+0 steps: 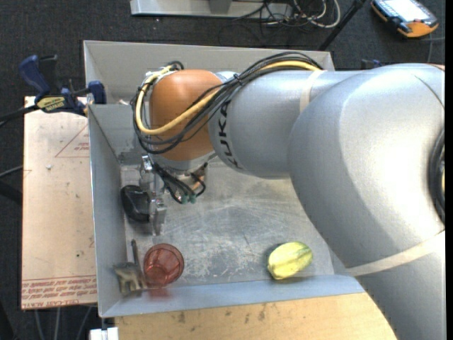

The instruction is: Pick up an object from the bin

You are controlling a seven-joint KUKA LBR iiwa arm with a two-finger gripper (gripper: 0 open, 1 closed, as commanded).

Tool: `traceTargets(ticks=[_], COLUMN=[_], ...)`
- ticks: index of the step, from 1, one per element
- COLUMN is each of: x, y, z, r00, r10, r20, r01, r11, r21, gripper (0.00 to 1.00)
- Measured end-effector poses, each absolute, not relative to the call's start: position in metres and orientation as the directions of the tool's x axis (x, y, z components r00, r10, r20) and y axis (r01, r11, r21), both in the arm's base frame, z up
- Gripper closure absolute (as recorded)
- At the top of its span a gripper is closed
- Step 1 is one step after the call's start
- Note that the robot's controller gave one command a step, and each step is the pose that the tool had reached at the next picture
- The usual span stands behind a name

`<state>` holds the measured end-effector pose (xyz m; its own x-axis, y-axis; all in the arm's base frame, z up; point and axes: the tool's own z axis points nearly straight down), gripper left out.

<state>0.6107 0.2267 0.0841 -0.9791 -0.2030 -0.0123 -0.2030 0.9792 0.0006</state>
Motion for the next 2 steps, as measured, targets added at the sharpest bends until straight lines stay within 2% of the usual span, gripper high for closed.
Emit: traceTargets(ticks=[1, 2], x=[0.615, 0.628], y=[0.234, 0.238], z=[0.083, 0.083], r00=[-1.0, -0.94], r10=[0.0, -0.341], r20=[-0.009, -0.023], r01=[0.0, -0.341], r11=[1.0, 0.94], r21=[0.004, -0.007], gripper=[0.0, 1.0])
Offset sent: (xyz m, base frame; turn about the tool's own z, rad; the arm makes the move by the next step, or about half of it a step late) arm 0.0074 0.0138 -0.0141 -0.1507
